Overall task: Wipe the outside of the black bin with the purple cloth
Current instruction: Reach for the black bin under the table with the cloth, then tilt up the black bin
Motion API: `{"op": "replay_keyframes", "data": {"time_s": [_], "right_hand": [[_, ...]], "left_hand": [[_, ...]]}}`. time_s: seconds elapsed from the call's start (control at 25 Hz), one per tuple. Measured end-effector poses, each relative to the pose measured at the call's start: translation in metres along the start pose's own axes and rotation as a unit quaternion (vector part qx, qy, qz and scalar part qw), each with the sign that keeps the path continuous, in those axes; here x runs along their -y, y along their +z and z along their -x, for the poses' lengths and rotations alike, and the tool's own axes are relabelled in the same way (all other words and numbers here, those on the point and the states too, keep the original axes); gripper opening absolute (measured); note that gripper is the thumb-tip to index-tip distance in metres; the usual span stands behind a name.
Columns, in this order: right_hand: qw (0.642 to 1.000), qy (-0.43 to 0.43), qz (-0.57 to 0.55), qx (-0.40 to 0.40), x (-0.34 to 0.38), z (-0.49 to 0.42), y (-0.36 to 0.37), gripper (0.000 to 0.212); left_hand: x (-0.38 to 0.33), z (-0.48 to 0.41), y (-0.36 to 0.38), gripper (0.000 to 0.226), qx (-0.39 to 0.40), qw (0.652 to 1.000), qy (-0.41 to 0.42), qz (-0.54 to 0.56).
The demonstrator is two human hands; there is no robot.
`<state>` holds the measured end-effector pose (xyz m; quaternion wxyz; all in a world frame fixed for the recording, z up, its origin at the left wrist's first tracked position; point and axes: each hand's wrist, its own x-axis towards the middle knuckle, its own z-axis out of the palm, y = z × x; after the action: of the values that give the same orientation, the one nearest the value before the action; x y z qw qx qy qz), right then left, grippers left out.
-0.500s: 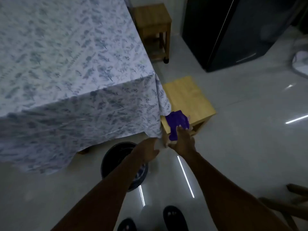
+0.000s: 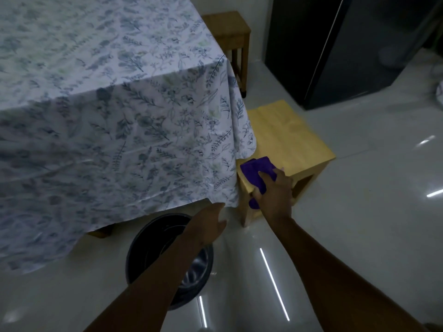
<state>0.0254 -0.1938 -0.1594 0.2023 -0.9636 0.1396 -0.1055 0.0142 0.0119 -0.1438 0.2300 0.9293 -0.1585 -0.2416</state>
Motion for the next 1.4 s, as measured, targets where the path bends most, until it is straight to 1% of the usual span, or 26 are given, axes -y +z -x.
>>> {"op": "replay_keyframes", "data": {"time_s": [0.16,0.28,0.36,0.48,0.56,0.64,0.72,0.84,0.96,1.08,1.12,1.16,1.2,1.28,1.32,1.4], "right_hand": [[0.996,-0.045,-0.064,-0.031,0.019,0.04,0.011,0.044],[0.99,-0.068,-0.119,-0.046,0.042,0.09,0.019,0.041],[0.981,-0.072,-0.172,-0.044,0.057,0.119,0.021,0.04],[0.976,-0.061,-0.208,-0.011,0.068,0.156,0.027,0.037],[0.976,-0.042,-0.216,0.008,0.067,0.175,0.033,0.036],[0.975,-0.018,-0.218,0.031,0.061,0.193,0.042,0.035],[0.974,0.004,-0.217,0.06,0.051,0.205,0.054,0.035],[0.971,0.034,-0.216,0.096,0.036,0.206,0.075,0.034],[0.97,0.037,-0.214,0.111,0.026,0.195,0.097,0.032],[0.962,0.051,-0.242,0.12,0.027,0.193,0.116,0.032],[0.958,0.05,-0.253,0.123,0.029,0.193,0.122,0.032],[0.955,0.05,-0.264,0.126,0.03,0.192,0.129,0.032],[0.951,0.054,-0.277,0.128,0.031,0.19,0.134,0.033],[0.937,0.062,-0.315,0.137,0.032,0.186,0.142,0.034],[0.93,0.063,-0.335,0.141,0.032,0.187,0.144,0.034],[0.922,0.07,-0.353,0.141,0.035,0.186,0.145,0.034]], "left_hand": [[0.022,0.031,0.015,0.059,0.002,0.999,-0.031,0.036],[0.036,0.068,0.014,0.053,-0.015,0.999,-0.042,0.008],[0.046,0.095,0.013,0.054,-0.02,0.998,-0.054,-0.015],[0.062,0.128,0.023,0.054,-0.018,0.997,-0.059,-0.046],[0.07,0.139,0.038,0.046,-0.009,0.996,-0.061,-0.059],[0.078,0.143,0.062,0.041,0.017,0.995,-0.063,-0.075],[0.09,0.137,0.09,0.041,0.049,0.993,-0.085,-0.063],[0.106,0.125,0.128,0.046,0.061,0.989,-0.119,-0.054],[0.127,0.103,0.152,0.053,0.073,0.986,-0.123,-0.086],[0.136,0.09,0.162,0.042,0.087,0.981,-0.092,-0.146],[0.138,0.089,0.162,0.039,0.071,0.981,-0.076,-0.165],[0.141,0.088,0.159,0.038,0.034,0.982,-0.061,-0.176],[0.144,0.088,0.15,0.037,-0.015,0.984,-0.064,-0.164],[0.156,0.094,0.123,0.032,-0.116,0.984,-0.102,-0.092],[0.164,0.099,0.11,0.03,-0.163,0.978,-0.121,-0.038],[0.181,0.107,0.097,0.026,-0.237,0.962,-0.133,0.03]]}}
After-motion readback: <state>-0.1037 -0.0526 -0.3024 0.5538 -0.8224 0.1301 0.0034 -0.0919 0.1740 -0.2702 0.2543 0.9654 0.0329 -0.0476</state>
